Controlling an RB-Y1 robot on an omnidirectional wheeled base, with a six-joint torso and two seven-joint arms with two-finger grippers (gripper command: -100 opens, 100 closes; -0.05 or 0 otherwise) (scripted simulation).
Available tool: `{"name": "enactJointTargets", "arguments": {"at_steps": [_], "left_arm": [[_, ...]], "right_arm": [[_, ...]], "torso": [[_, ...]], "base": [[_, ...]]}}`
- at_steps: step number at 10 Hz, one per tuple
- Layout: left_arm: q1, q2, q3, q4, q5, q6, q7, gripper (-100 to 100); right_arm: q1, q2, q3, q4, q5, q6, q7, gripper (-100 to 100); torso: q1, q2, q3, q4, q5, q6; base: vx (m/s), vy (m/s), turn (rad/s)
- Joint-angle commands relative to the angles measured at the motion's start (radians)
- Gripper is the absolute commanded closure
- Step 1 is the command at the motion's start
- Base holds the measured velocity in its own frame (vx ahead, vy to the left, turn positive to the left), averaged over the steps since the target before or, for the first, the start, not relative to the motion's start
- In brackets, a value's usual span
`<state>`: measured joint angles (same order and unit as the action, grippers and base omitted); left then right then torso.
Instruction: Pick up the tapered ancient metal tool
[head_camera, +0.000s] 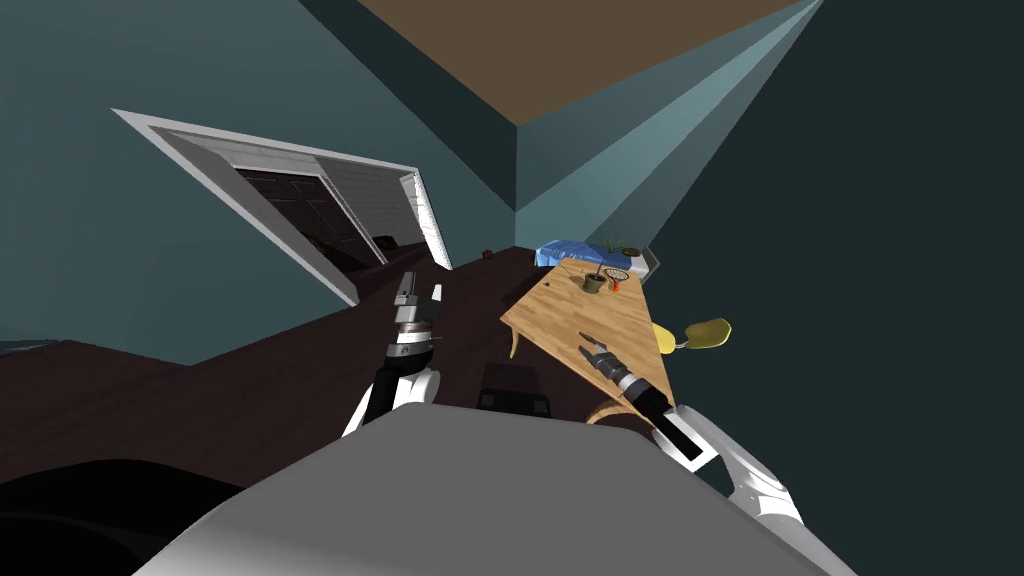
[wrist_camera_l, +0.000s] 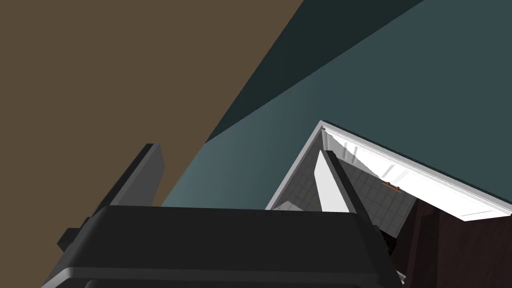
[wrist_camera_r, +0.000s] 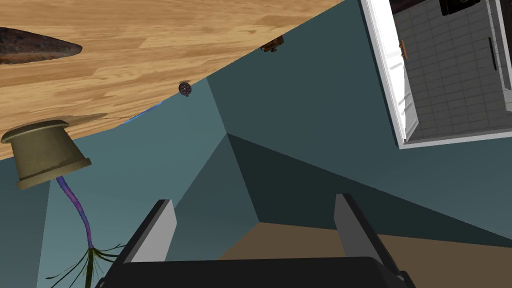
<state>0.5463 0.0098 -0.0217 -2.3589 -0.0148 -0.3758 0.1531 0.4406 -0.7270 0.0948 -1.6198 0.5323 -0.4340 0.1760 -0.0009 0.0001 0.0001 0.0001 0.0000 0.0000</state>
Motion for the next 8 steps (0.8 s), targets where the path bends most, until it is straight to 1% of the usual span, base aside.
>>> {"name": "enactJointTargets", "arguments": {"at_steps": [1,2,3,4,7,8], "left_arm": [[0.0,0.0,0.0,0.0,0.0,0.0,0.0,0],[0.0,0.0,0.0,0.0,0.0,0.0,0.0,0],[0.0,0.0,0.0,0.0,0.0,0.0,0.0,0],[0.0,0.0,0.0,0.0,0.0,0.0,0.0,0],[0.0,0.0,0.0,0.0,0.0,0.0,0.0,0],[0.0,0.0,0.0,0.0,0.0,0.0,0.0,0]], "right_arm": [[-0.011,-0.039,0.016,0.05,0.047,0.003,0.006,-100],[-0.011,-0.039,0.016,0.07,0.047,0.003,0.006,-100],[-0.022,-0.064,0.029,0.103,0.078,0.01,0.008,-100],[-0.033,-0.088,0.044,0.139,0.11,0.016,0.011,-100],[-0.068,-0.148,0.091,0.272,0.202,0.038,0.018,-100],[-0.068,-0.148,0.091,0.282,0.203,0.038,0.018,-100]], "torso": [[0.0,0.0,0.0,0.0,0.0,0.0],[-0.001,0.0,0.0,0.0,0.0,0.0],[-0.001,0.0,0.0,0.0,0.0,0.001],[-0.001,0.0,0.0,0.0,0.0,0.0],[-0.003,0.0,0.0,0.0,-0.001,0.0],[-0.004,0.0,0.0,0.0,-0.001,0.0]], "base": [[0.01,-0.013,0.384],[0.008,-0.023,0.107],[0.003,-0.019,0.181],[0.005,-0.031,0.354],[0.004,-0.052,0.349],[-0.006,-0.058,0.132]]}}
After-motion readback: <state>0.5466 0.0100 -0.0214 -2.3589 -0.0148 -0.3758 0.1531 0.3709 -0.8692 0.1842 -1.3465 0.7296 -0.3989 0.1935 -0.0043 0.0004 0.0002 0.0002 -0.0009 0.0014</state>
